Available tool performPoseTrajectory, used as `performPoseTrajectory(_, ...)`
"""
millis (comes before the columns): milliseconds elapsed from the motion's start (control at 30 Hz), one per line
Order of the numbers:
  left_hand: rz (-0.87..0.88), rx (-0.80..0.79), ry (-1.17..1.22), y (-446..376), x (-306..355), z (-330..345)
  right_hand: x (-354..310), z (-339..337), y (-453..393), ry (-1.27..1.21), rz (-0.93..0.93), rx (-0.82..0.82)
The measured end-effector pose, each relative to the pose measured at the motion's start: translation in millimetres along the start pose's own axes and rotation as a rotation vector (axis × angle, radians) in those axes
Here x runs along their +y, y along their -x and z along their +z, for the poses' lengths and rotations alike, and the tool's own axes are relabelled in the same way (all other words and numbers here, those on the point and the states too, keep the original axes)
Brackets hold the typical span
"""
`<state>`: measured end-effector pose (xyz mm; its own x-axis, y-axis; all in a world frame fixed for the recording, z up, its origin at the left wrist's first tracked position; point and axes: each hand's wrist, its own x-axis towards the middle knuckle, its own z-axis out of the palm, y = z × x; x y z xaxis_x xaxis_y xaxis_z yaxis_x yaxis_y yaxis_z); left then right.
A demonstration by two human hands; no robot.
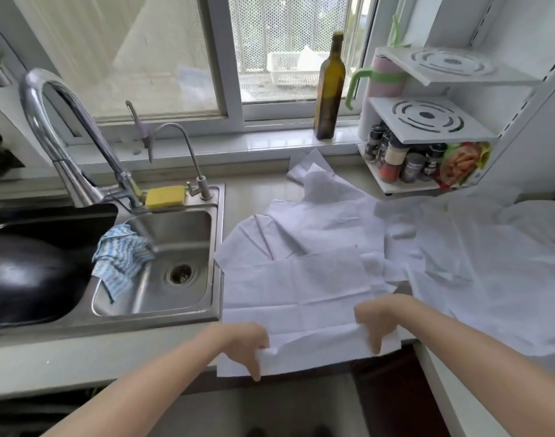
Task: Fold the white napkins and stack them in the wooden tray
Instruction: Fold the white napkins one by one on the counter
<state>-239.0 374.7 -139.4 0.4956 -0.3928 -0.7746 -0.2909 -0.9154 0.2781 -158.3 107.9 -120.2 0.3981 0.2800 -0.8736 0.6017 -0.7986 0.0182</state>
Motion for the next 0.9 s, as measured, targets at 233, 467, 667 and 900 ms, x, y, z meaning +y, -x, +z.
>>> performPoseTrajectory(233, -0.143, 0.273, 0.578, -3, -33, -36, 41, -19, -6, -0.476, -0.029, 0.231)
performPoseTrajectory(467, -0.385, 0.886, 0.293, -45, -52, -51, 60, -36, -40, -0.798, 0.157, 0.771)
performPoseTrajectory(667, -0.504, 0.829, 0.093, -83, -60, -59, 49, -33, -74, -0.784, 0.288, 0.839)
performPoseTrajectory(900, -0.556, 0.741, 0.103, -106, -63, -59, 46, -22, -97, -0.861, 0.344, 0.881)
